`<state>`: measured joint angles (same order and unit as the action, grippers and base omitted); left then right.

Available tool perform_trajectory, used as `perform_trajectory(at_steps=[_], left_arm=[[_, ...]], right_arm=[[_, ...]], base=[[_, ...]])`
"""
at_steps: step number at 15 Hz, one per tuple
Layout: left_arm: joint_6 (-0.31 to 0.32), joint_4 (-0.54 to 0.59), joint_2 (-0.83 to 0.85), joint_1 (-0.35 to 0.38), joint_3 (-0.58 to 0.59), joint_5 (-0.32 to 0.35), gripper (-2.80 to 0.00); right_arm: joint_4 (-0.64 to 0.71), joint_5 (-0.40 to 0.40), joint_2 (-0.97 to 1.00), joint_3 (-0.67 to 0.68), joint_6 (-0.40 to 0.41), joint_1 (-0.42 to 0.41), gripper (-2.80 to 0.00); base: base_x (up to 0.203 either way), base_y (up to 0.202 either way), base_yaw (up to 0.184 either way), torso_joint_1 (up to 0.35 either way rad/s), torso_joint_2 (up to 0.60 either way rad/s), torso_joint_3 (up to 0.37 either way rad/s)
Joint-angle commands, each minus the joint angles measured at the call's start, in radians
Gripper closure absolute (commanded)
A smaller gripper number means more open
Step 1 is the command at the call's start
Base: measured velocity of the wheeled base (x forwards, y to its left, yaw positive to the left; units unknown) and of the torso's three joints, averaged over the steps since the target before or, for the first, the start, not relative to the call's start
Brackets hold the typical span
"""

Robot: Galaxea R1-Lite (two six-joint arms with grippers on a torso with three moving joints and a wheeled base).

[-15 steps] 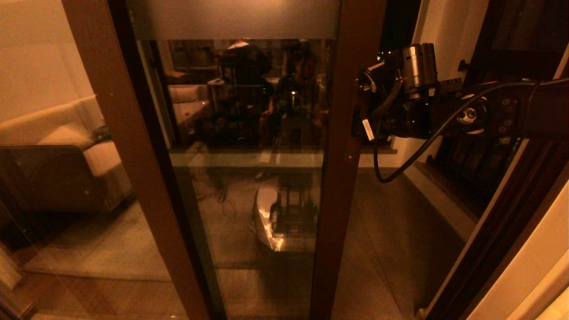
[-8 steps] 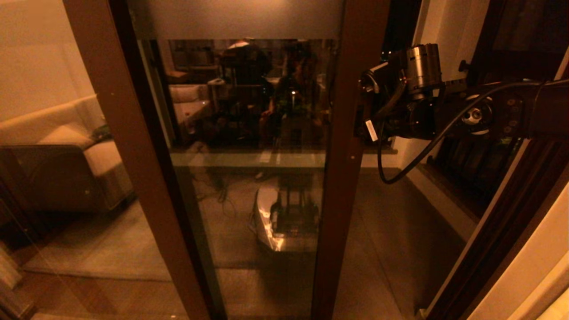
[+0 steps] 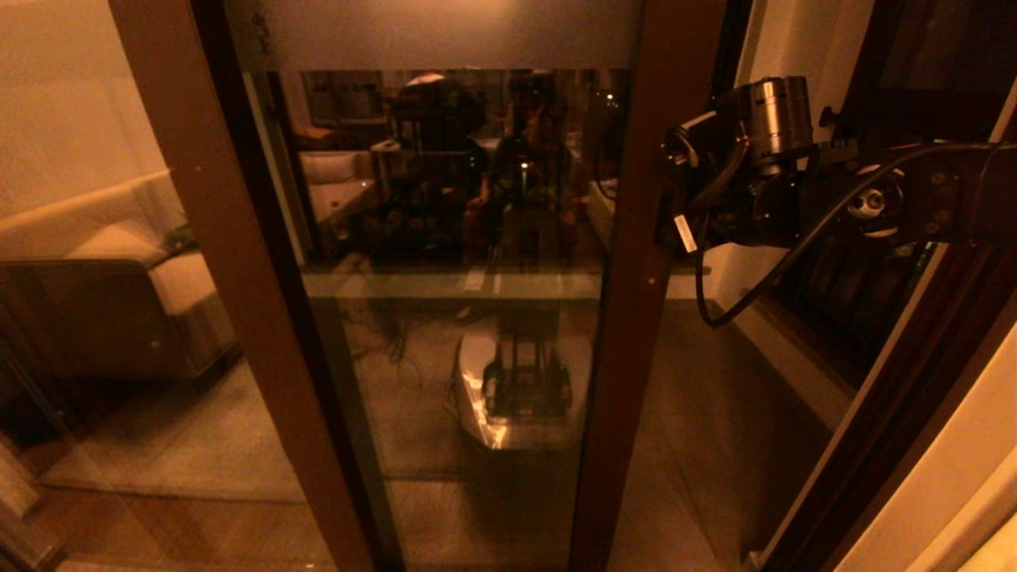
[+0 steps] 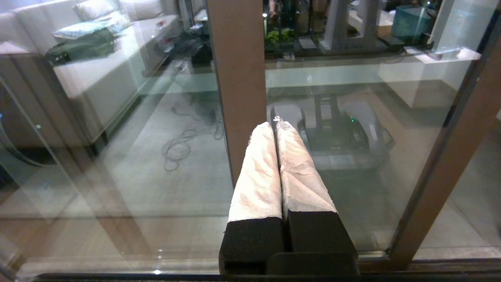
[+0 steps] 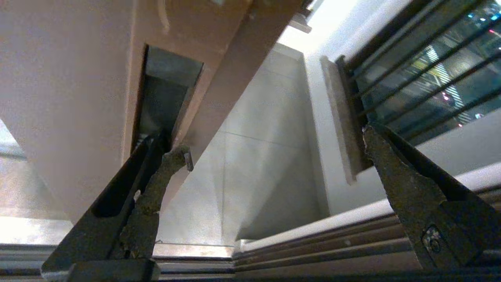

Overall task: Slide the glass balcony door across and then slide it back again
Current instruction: Close the slid door

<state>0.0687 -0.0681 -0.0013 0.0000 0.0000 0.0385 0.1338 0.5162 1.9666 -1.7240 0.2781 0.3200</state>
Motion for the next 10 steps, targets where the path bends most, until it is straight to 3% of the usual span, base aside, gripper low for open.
perform_trajectory(at_steps=[1, 10], left_arm=[[0.0, -0.001, 0.001, 0.0, 0.031, 0.0, 0.0], [0.0, -0.001, 0.001, 0.0, 0.031, 0.0, 0.0]], right_arm=[[-0.003, -0.002, -0.006, 0.002, 0.003, -0.01, -2.8], [-0.005, 0.005, -0.023, 0.04, 0.046, -0.047, -2.8]], base=[[0.0, 0.0, 0.0, 0.0, 0.0, 0.0], [0.0, 0.0, 0.0, 0.0, 0.0, 0.0]])
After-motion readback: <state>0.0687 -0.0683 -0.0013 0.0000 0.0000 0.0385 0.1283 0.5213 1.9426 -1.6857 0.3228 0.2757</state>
